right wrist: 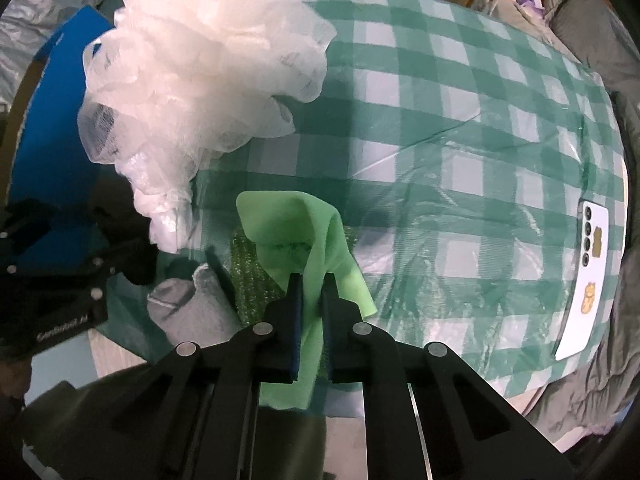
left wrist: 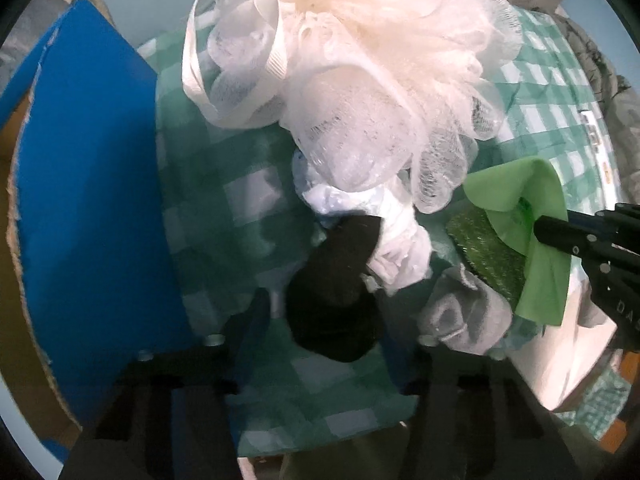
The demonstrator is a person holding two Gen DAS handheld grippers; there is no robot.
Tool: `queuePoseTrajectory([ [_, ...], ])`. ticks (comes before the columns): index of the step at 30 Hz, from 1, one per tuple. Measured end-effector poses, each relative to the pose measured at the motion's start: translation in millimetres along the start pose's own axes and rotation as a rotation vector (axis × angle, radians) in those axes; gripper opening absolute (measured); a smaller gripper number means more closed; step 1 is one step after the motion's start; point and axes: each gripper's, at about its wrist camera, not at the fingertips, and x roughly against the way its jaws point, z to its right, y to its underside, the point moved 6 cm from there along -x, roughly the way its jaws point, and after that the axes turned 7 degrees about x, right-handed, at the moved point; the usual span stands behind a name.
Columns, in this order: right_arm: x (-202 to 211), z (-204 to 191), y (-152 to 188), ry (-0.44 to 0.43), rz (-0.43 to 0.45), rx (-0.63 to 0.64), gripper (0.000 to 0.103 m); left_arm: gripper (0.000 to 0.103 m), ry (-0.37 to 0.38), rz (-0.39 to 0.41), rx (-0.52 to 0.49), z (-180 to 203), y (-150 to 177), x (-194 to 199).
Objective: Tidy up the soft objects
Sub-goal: 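Grasp the light-green cloth with the right gripper while the left approaches the black sock, then grasp the black sock with the left gripper, then carry the green cloth and black sock over the cardboard box with both grippers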
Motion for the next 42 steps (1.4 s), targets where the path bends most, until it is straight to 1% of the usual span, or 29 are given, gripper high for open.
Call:
queuePoseTrajectory([
  [2,2.6,1.3,1.5,-0.002,0.005,-0.004,0.008,0.04,0.0,0.017,-0.009,-1.0,0.3,1.9],
  [4,7.0,7.6,7.9,-0.001,0.011,-0.006,0.008,0.039,-0.001,0.042,-0.024,-2.1,2.1,5.5],
  [6,10.8,9.7,9.5,-0.002,0.018,-0.004,0.008,0.038,0.01,0.051,-0.026,-3.5,5.0,8.8],
  [8,20.2,17.4,1.8,-0.001,0.023,-0.001,0.008,0.038,0.011,0.057,-0.025,-7.0,7.6,11.6],
  [13,36.9,17.2,4.1,0.0,0.04,0.011,0.008,0.038,-0.001,0.083,-0.036,-9.4,15.7,24.5],
  [17,60.9,16.1,6.8,0.006,0.057,0.029,0.008,0.038,0.002,0.108,-0.039,-7.4,20.2,40.5],
  [21,69.6,25.5,4.6,0.004,0.077,0.041,0.008,0.038,-0.011,0.132,-0.049,-7.6,22.4,54.1],
  [24,75.0,15.8,7.4,0.011,0.089,0.052,0.008,0.038,-0.023,0.154,-0.067,-6.2,20.5,66.2],
  [27,88.7,13.7,4.8,0.013,0.101,0.062,0.008,0.038,-0.038,0.172,-0.083,-1.3,23.9,77.8],
  [28,87.9,5.9,2.7,0.015,0.105,0.067,0.008,0.038,-0.04,0.177,-0.088,-3.5,24.5,82.4],
  [30,93.5,3.9,1.1,0.019,0.114,0.077,0.008,0.038,-0.047,0.188,-0.094,2.2,25.3,86.0],
  [37,109.5,-2.4,-5.3,0.029,0.142,0.107,0.008,0.038,-0.08,0.234,-0.122,-1.8,25.7,108.3],
  [42,123.2,-8.1,-10.6,0.033,0.169,0.131,0.008,0.038,-0.082,0.249,-0.115,-6.6,26.1,118.7],
])
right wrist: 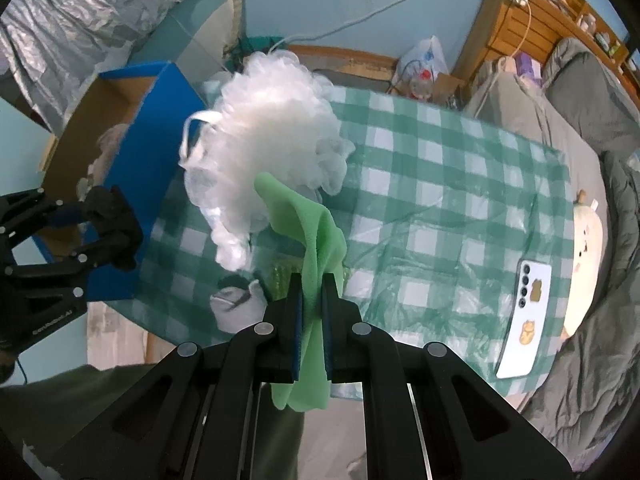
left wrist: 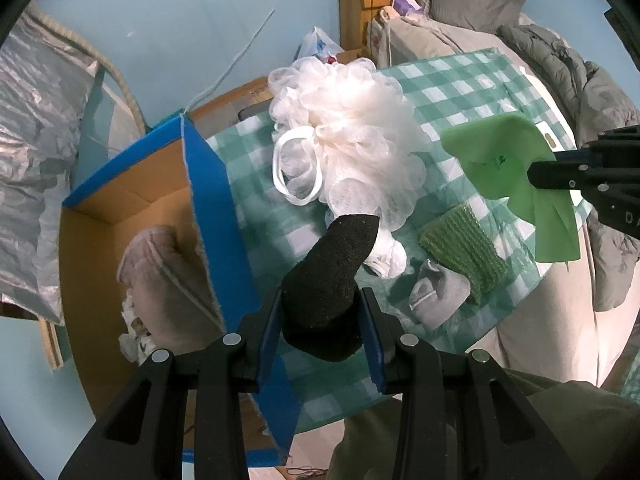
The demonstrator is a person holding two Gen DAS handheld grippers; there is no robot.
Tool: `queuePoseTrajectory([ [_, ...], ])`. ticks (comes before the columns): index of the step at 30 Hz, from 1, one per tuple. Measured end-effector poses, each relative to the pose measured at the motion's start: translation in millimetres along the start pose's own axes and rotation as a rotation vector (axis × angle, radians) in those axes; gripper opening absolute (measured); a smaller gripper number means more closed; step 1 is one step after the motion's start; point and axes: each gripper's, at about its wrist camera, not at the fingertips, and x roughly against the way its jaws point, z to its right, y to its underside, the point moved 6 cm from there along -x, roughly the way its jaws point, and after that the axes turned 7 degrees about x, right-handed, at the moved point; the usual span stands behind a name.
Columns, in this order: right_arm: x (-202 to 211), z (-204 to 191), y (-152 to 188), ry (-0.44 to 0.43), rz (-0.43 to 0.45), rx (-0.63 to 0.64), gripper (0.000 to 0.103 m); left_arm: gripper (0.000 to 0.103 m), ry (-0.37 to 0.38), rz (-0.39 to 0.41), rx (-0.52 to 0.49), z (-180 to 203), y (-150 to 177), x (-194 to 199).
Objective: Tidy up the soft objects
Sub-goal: 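Carry the green cloth and black sock over the cardboard box with both grippers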
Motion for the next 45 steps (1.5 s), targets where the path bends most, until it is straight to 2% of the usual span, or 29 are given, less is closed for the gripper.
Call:
queuePoseTrajectory([
  [13,25.7,-23.8,-23.0,-0.01,0.051,0.071,0.008,0.038,-0.032,0.038,0.03,-21.3,-0.6,20.9],
  [27,34.5,-59.1,-49.4,-0.038,0.076,0.156,0.008,0.038,-0.063,0.052,0.085,-55.6,5.3,36.5],
  [45,32.2,-137.6,-99.2,-0.109,0.116,0.287,0.008,0.038,-0.11,0.061,0.201,-121.3,21.1,45.4],
])
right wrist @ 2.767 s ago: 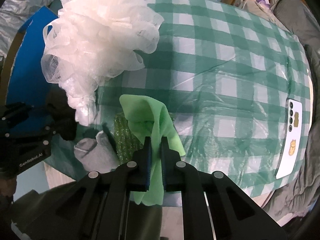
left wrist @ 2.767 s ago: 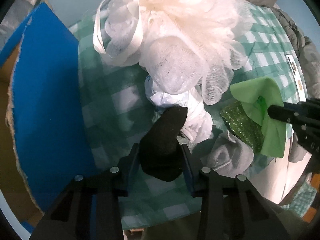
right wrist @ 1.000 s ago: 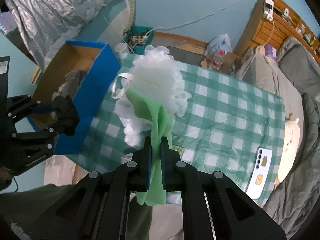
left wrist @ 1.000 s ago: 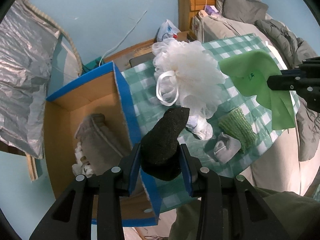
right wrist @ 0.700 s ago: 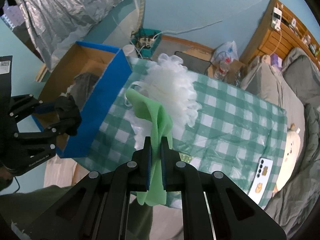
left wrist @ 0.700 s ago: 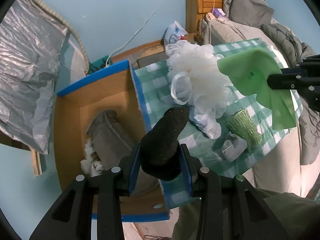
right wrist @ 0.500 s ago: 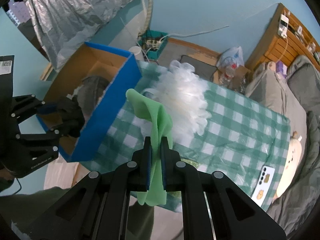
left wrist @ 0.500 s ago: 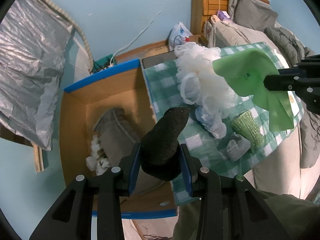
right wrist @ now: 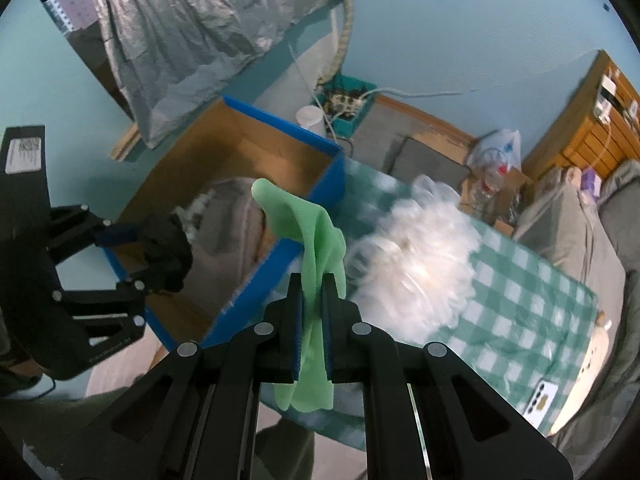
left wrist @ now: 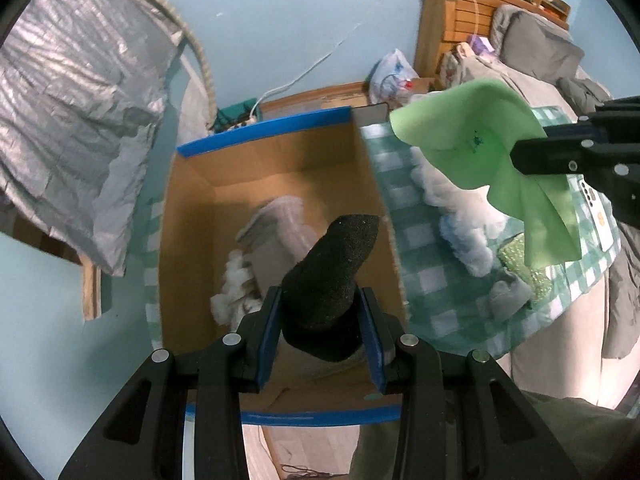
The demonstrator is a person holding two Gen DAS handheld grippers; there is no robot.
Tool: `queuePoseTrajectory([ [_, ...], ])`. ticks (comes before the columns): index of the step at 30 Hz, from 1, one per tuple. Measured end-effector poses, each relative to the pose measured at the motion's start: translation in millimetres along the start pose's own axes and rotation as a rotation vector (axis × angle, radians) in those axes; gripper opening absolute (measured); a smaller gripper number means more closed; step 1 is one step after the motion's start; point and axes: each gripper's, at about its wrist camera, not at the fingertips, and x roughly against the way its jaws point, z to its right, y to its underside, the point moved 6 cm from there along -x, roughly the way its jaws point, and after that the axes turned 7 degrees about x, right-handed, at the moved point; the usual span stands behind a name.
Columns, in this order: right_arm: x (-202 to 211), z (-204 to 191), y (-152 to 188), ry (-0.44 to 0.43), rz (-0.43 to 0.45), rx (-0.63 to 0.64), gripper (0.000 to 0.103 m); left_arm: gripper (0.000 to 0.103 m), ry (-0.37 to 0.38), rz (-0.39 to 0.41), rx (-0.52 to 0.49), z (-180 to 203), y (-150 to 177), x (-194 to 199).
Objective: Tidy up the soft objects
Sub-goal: 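Carry the green cloth and black sock over the cardboard box with both grippers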
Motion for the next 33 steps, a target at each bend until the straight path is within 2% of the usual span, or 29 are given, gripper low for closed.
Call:
queuePoseTrajectory([
  [9,-18.1,-33.1,-42.3,-0.033,0.01,0.051,0.008,0.038,-0.043,-0.006,0.05,-46.0,1.6,-11.1],
  [18,-46.4,-65.0,-68.6,-0.057,-0.019,0.106,0.008,0.038,-0.068,-0.007,0.098,-84.1,1.3,-17.5],
  [33,-88.7,-85.9,-98.3,-0.063,-0.062,0.092,0.008,0.038,-0.061,-0.022,0.132,-113.1,1.3,-32.1],
])
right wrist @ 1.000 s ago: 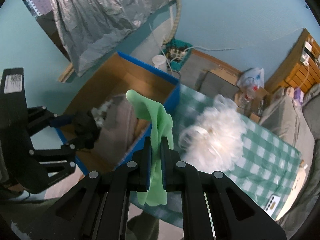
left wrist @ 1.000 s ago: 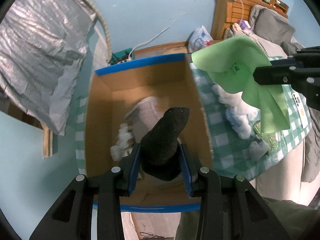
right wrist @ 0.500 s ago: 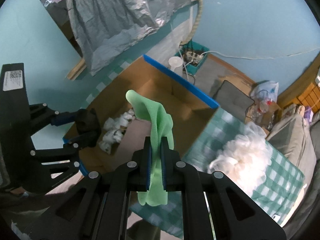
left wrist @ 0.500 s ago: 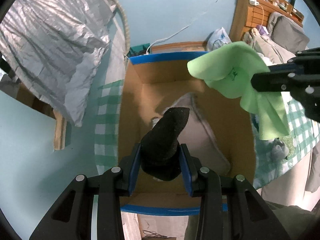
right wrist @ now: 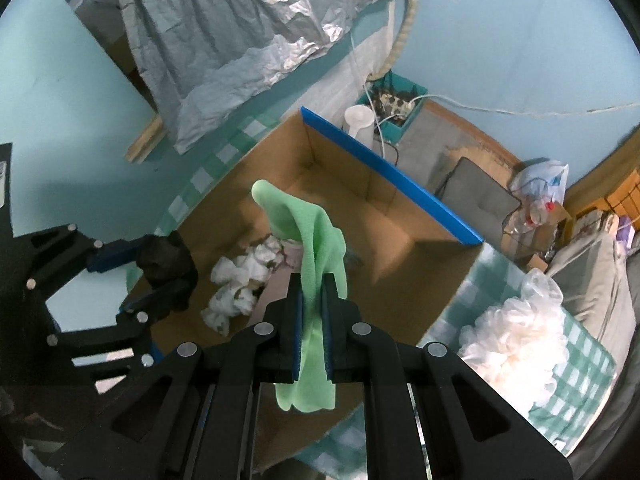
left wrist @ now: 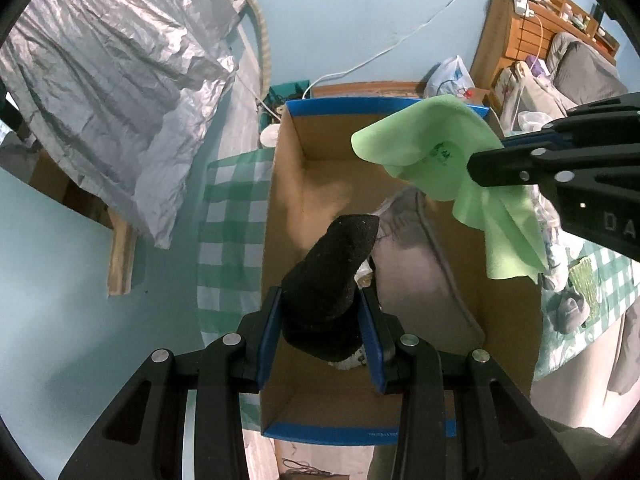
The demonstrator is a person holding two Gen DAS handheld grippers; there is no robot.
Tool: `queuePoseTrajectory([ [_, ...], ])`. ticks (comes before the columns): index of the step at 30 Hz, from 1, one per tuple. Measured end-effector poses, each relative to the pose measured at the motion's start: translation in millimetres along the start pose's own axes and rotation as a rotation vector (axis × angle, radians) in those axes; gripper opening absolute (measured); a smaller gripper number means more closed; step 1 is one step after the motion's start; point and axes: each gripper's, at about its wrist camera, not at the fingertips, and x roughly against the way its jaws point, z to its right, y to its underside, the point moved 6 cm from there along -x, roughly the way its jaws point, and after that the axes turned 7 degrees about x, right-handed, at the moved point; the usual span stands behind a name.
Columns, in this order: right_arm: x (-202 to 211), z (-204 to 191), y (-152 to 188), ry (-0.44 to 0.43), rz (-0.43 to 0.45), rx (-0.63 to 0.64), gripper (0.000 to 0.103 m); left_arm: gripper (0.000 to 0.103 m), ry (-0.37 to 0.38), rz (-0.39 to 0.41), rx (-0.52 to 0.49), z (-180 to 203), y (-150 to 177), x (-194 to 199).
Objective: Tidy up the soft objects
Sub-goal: 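Carry the green cloth and black sock over the cardboard box with both grippers, then open both grippers to drop the green cloth and black sock into the box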
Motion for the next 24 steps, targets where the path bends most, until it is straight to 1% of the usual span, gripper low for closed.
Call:
queuePoseTrajectory([
  [3,-5.0,1.7,-2.6,0.006,-0.007,-0.015,0.008,0.039,-0.001,-0.005,0.006,-3.0,-2.2,-3.7],
  [5,-5.4,3.0,-4.9,0.018,-0.001,-0.018,0.011,0.04,-0.009,-0.006,0.012,-5.6,-3.9,-5.8],
  [7,-3.8,4.6,-5.5,0.029,0.004,-0.023,0.027,0.041,-0.016,-0.004,0.018,-7.4,-4.2,-5.9],
  [9,-1.1,6.1,-6.1,0.039,0.015,-0.027,0.034,0.048,-0.013,-0.008,0.024,-9.0,-4.6,-6.6],
  [11,1.3,7.9,-5.3,0.044,0.021,-0.031,0.041,0.06,-0.015,0.003,0.032,-10.9,-5.0,-5.4],
  [12,2.1,9.0,-5.2,0.049,0.022,-0.035,0.044,0.061,-0.018,0.005,0.033,-10.9,-5.5,-5.0],
  [17,7.7,14.6,-0.3,0.056,0.024,-0.053,0.045,0.062,-0.004,0.005,0.036,-10.4,-6.3,-0.1],
  [19,9.6,16.2,4.2,0.062,0.021,-0.054,0.049,0.062,0.001,0.006,0.038,-9.7,-6.5,2.3],
  [24,15.1,19.3,16.6,0.072,0.017,-0.059,0.051,0.065,0.014,0.015,0.039,-7.0,-7.3,9.6],
])
